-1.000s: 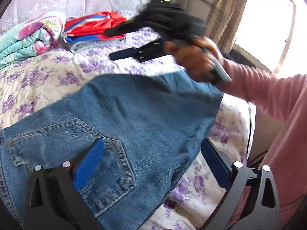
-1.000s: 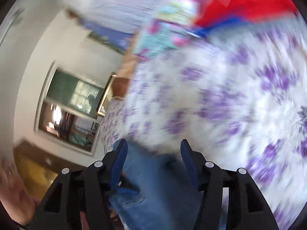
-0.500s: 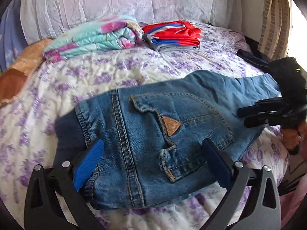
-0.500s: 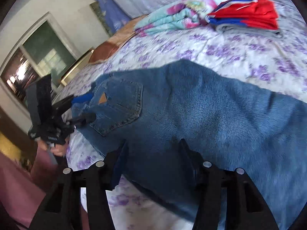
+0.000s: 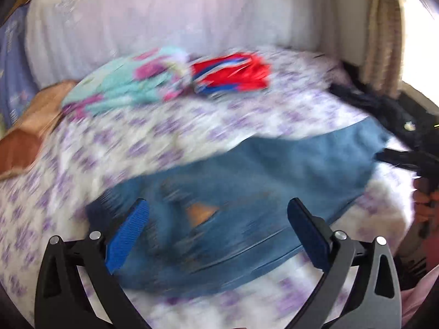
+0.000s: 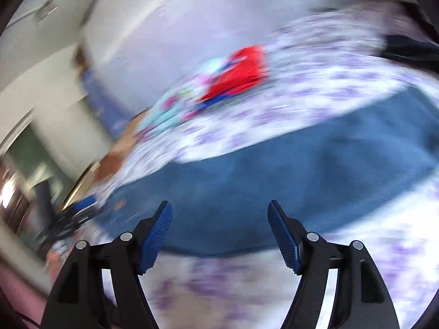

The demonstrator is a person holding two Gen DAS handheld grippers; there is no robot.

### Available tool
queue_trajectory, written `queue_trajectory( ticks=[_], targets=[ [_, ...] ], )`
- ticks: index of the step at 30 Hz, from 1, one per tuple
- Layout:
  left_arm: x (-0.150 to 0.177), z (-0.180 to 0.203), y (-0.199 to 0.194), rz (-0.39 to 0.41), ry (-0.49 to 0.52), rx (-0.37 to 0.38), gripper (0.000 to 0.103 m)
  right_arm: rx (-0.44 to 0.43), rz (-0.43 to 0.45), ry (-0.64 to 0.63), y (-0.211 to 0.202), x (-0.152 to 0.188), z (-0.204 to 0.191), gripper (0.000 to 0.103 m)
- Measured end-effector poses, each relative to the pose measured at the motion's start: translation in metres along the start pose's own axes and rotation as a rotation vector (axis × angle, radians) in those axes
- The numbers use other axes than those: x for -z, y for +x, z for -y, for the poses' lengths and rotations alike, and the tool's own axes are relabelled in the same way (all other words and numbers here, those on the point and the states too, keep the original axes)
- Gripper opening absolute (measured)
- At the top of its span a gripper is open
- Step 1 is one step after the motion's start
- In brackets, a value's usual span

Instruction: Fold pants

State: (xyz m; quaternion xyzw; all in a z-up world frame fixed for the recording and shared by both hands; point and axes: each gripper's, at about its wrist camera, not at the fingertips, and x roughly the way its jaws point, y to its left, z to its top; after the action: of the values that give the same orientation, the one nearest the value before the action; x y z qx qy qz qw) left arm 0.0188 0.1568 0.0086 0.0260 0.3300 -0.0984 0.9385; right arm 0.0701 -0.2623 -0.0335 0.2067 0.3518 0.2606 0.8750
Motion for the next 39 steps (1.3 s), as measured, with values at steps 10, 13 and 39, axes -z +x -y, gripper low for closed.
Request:
queue_trajectory(
  ticks=[10, 13, 39],
  targets=[
    [-0.043, 0.141, 0.096, -0.131, -0.017, 0.235, 0.099, 0.183, 0.285, 0.438, -0.066, 0.013, 0.104, 0.073],
    [-0.041, 0.176, 0.128, -0.197, 0.003, 0.244, 0.099, 0.197, 0.286, 0.465, -0.066, 0.008, 0.116, 0.073],
    [-0.046, 0.302, 0.171, -0.193, 0.136, 0.455, 0.099, 0.138, 0.177, 0.698, -0.052, -0.005, 0.171, 0.062]
  ],
)
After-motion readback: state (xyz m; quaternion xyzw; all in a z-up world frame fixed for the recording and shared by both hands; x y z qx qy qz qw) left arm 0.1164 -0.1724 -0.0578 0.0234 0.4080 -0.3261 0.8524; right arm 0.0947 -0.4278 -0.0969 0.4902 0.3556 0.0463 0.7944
